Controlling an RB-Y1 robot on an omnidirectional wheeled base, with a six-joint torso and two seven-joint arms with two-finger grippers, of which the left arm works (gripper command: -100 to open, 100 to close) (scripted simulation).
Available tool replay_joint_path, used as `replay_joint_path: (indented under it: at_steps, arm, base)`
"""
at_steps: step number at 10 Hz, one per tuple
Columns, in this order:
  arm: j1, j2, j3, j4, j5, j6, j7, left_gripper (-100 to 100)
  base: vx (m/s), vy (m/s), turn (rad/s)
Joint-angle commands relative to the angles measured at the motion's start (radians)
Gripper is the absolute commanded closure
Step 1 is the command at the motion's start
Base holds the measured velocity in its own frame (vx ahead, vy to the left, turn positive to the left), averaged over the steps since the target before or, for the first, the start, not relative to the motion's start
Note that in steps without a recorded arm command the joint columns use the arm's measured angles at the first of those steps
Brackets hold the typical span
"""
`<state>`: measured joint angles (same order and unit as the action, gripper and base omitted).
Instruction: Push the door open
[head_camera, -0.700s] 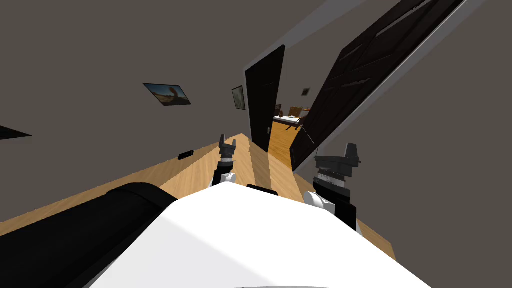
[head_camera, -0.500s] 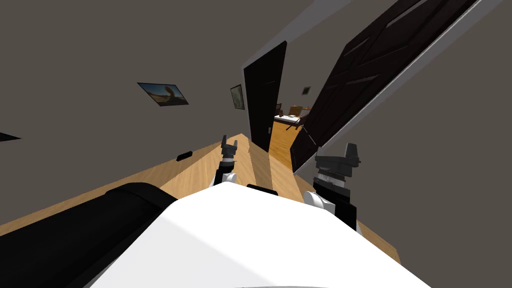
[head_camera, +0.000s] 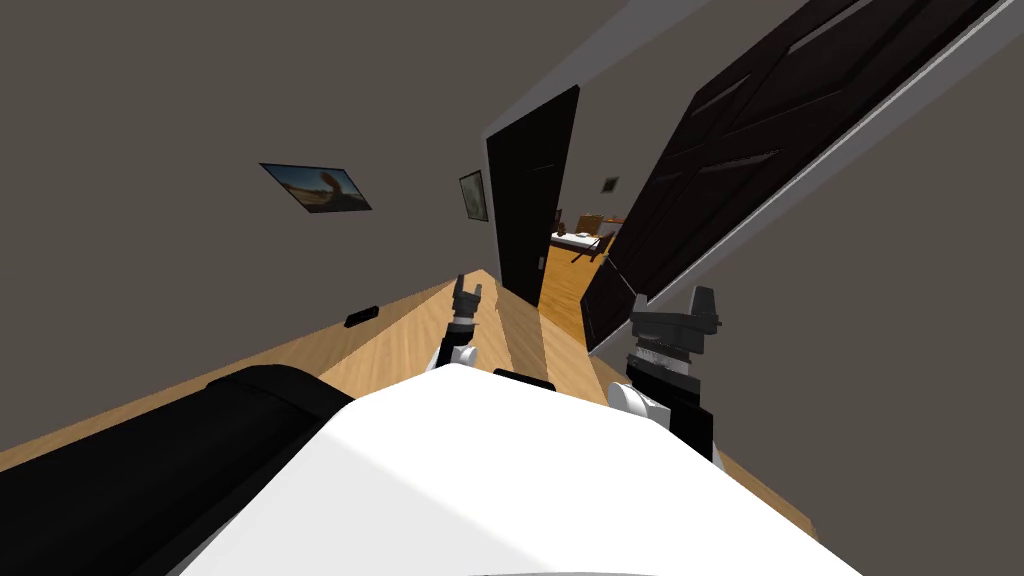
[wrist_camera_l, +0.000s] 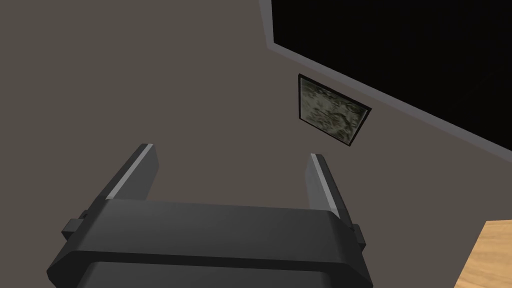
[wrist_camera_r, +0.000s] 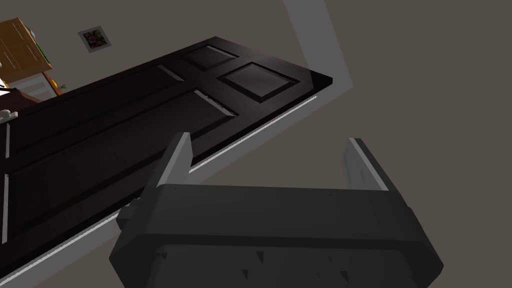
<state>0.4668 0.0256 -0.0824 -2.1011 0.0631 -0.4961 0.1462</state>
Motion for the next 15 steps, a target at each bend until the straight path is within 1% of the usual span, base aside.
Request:
replay_joint_path:
  at_steps: [1, 6, 9, 10, 15]
  arm:
    - [-0.015, 0.011, -0.010, 0.040, -0.007, -0.009, 0.002, -100]
    - [-0.050, 0.027, -0.026, 0.122, -0.020, -0.027, 0.005, -100]
    - [-0.075, 0.035, -0.038, 0.179, -0.029, -0.039, 0.008, -100]
    - [-0.091, 0.040, -0.045, 0.217, -0.035, -0.047, 0.009, -100]
    - [-0.135, 0.052, -0.066, 0.319, -0.051, -0.069, 0.013, -100]
  base:
    - [0.162, 0.030, -0.025]
    - [0.114, 0.007, -0.014]
    - [0.097, 0.022, -0.015]
    - [0.144, 0.052, -0.024]
    - [0.109, 0.010, -0.017]
